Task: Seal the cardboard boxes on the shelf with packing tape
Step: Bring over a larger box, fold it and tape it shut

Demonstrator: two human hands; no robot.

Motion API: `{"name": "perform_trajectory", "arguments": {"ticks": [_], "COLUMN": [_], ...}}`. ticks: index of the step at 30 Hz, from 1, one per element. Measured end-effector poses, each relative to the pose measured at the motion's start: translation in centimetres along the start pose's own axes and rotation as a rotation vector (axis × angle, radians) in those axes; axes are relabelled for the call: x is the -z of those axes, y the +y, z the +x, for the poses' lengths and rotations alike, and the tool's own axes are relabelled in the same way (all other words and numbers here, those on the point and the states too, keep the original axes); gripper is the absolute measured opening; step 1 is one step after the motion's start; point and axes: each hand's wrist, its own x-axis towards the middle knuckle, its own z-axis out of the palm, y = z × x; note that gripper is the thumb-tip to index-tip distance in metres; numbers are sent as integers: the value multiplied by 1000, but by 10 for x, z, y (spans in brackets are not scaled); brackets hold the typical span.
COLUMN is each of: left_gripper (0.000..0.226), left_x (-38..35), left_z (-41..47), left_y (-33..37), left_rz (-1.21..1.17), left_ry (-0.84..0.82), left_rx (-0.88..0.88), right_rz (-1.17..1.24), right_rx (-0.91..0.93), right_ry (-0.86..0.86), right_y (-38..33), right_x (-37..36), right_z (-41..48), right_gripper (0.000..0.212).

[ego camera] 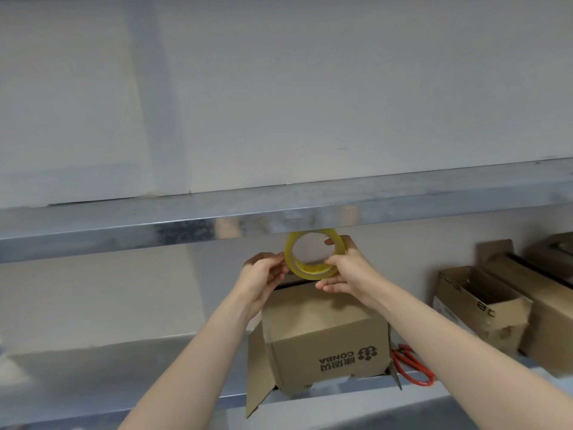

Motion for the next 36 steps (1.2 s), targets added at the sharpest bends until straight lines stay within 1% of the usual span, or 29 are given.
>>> {"name": "perform_trajectory", "arguments": {"ticks": [3, 5, 8, 10, 11, 13, 14, 16, 17, 19, 20, 21, 24, 27, 29, 30, 32, 33, 34, 36], "left_gripper": [10, 16, 10, 9, 10, 8, 7, 10, 12, 11, 8, 6, 7, 4, 5, 6, 9, 10, 9, 9], "left_x": [6, 8, 9, 10, 10, 8, 5, 0, -1, -2, -2, -1, 0, 6, 9, 9, 8, 7, 6, 2], "left_z": [0, 0, 1, 1, 2, 2, 1, 2, 3, 5, 6, 7, 5, 6, 6, 6, 6, 6, 5, 4], "left_y": [1, 0, -2, -2, -2, -3, -4, -4, -4, -5, -5, -6, -9, -10, -9, -7, -5, -5, -3, 0], "left_rz": [27, 129, 243, 308, 305, 239, 195, 104, 72, 66, 94, 139, 337, 623, 702, 717, 735, 707, 636, 366], "left_ry": [-19, -57, -84, -72, -63, -49, -39, -7, 10, 22, 9, -13, -108, -151, -204, -235, -272, -276, -265, -205], "left_rx": [64, 48, 3, -18, -20, -8, 2, 4, -14, -74, -109, -148, -253, -383, -461, -485, -493, -468, -408, -209], "right_rz": [31, 44, 45, 34, 77, 226, 264, 256, 274, 362, 384, 391, 464, 597, 627, 615, 587, 580, 573, 551], "right_rx": [17, 81, 140, 151, 135, 30, -54, -227, -290, -360, -376, -383, -377, -381, -364, -350, -308, -284, -265, -243], "right_ry": [-32, -26, -40, -71, -71, -36, -14, -9, -23, -63, -92, -119, -159, -126, -84, -64, 1, 47, 87, 133], "right_y": [5, 9, 14, 17, 18, 18, 16, 11, 9, 5, 3, 0, -2, 1, 3, 4, 7, 9, 11, 11], "right_x": [6, 9, 12, 13, 13, 14, 14, 15, 16, 21, 24, 24, 18, 19, 17, 15, 10, 9, 8, 7], "right_z": [0, 2, 0, -3, -3, 4, 6, 4, 3, 0, -1, -3, -2, 7, 10, 11, 16, 19, 22, 24], "right_gripper": [30, 31, 33, 31, 32, 41, 38, 30, 34, 64, 75, 76, 52, 49, 41, 34, 14, 12, 15, 17]}}
